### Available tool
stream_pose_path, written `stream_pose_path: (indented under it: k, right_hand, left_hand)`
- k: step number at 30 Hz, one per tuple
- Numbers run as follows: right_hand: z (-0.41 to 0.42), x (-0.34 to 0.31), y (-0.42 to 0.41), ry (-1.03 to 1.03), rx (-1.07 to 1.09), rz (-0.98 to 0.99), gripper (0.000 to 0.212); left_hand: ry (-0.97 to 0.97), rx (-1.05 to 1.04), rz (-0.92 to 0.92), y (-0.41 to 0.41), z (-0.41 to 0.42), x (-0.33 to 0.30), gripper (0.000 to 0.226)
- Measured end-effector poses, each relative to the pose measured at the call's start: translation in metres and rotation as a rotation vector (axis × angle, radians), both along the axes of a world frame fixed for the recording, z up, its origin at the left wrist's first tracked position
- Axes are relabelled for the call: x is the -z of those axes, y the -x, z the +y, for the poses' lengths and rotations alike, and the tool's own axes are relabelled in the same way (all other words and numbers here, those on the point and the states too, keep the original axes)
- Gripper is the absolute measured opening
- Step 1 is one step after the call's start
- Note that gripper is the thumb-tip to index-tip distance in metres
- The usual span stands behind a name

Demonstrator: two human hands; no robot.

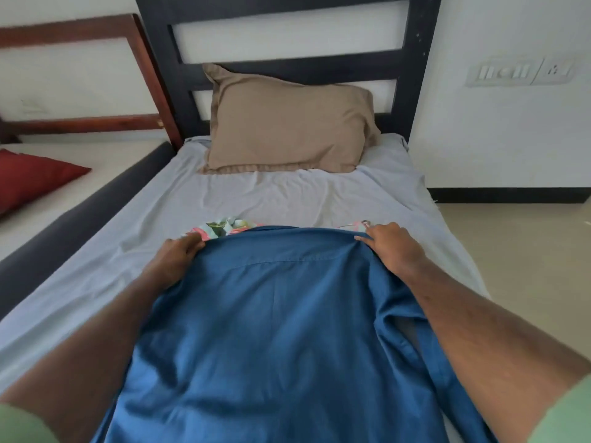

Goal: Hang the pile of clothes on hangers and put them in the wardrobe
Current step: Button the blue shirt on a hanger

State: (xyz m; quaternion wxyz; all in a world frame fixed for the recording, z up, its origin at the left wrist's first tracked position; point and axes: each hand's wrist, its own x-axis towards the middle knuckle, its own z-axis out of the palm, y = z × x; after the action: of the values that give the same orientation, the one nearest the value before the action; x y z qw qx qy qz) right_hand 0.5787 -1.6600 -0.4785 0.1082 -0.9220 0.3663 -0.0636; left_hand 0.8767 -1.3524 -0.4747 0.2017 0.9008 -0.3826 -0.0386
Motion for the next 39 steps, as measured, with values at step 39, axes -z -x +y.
stream_pose_path:
  k: [39]
  right_hand:
    - [0.278,0.008,0.263,-0.506,0.383,-0.012,0.052]
  left_hand:
    - [-0.119,-0.715,0.132,0.328,0.309,0.007,0.058]
